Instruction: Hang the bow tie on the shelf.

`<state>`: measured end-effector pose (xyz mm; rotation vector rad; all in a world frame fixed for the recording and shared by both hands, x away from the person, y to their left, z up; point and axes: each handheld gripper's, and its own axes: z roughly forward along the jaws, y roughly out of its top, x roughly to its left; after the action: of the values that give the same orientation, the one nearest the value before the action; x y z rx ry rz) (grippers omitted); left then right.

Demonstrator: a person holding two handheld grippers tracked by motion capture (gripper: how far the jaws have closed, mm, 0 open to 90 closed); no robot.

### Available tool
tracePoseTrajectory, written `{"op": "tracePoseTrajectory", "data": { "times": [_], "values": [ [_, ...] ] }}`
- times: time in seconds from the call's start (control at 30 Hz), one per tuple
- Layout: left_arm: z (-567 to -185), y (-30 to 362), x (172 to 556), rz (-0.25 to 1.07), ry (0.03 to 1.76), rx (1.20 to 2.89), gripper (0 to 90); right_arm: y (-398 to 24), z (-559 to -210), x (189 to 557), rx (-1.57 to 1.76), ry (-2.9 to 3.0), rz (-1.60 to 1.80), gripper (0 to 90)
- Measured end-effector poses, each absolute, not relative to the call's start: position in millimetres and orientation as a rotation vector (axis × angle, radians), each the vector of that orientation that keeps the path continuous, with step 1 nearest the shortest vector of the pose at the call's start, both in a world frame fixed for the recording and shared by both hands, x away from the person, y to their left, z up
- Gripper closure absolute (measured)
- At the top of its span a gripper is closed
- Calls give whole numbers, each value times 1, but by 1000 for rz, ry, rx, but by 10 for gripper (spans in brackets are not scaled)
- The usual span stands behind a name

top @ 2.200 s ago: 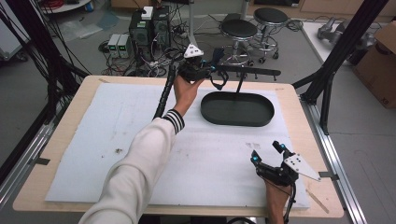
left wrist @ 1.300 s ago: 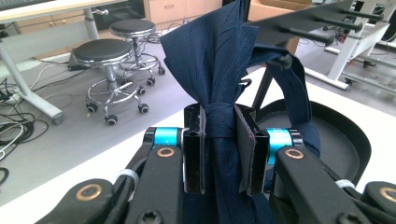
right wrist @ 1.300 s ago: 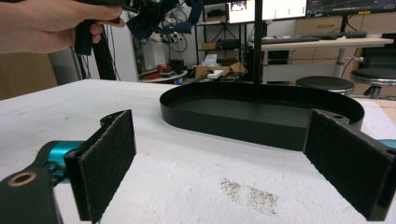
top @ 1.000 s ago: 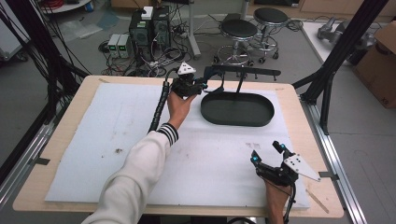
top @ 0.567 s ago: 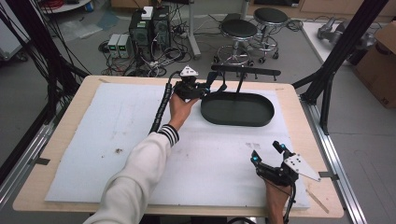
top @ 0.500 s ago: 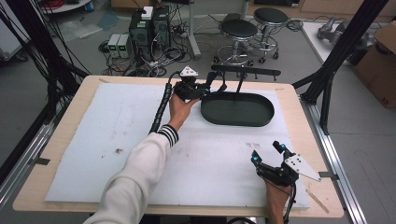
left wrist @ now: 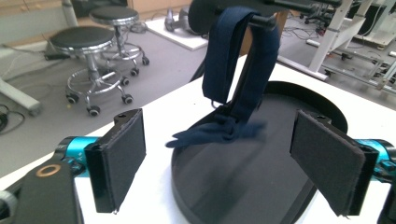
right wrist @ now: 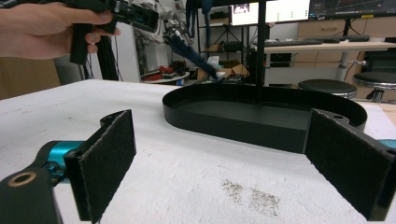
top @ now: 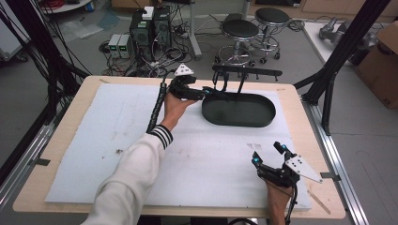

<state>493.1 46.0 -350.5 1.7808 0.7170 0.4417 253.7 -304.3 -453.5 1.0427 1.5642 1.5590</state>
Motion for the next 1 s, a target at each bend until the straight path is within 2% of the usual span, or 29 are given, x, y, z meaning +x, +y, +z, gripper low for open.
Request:
{"op": "tracePoseTrajectory", "data": {
  "times": [0.17, 0.3, 0.47, 0.6, 0.63, 0.8, 0.97, 1.0],
  "values": [
    [-348, 67, 478, 426, 667, 1749, 184, -303, -454, 253, 1049, 1565, 1559, 84],
    [-346, 104, 444, 412, 583, 1742, 185, -303, -454, 252, 1030, 1558, 1552, 84],
    [-345, 139, 413, 424, 547, 1702, 184, -303, -454, 252, 1035, 1558, 1548, 84],
    [-350, 187, 378, 443, 532, 1617, 186, -302, -454, 251, 1031, 1554, 1541, 84],
    [-350, 187, 378, 443, 532, 1617, 187, -302, -454, 251, 1026, 1555, 1538, 84],
    [-369, 239, 341, 492, 561, 1554, 188, -302, -454, 252, 1036, 1555, 1536, 84],
    [-387, 263, 315, 557, 569, 1511, 189, -302, -454, 252, 1039, 1551, 1537, 84],
    [-400, 274, 301, 582, 587, 1494, 189, -302, -454, 252, 1042, 1551, 1537, 84]
  ]
}}
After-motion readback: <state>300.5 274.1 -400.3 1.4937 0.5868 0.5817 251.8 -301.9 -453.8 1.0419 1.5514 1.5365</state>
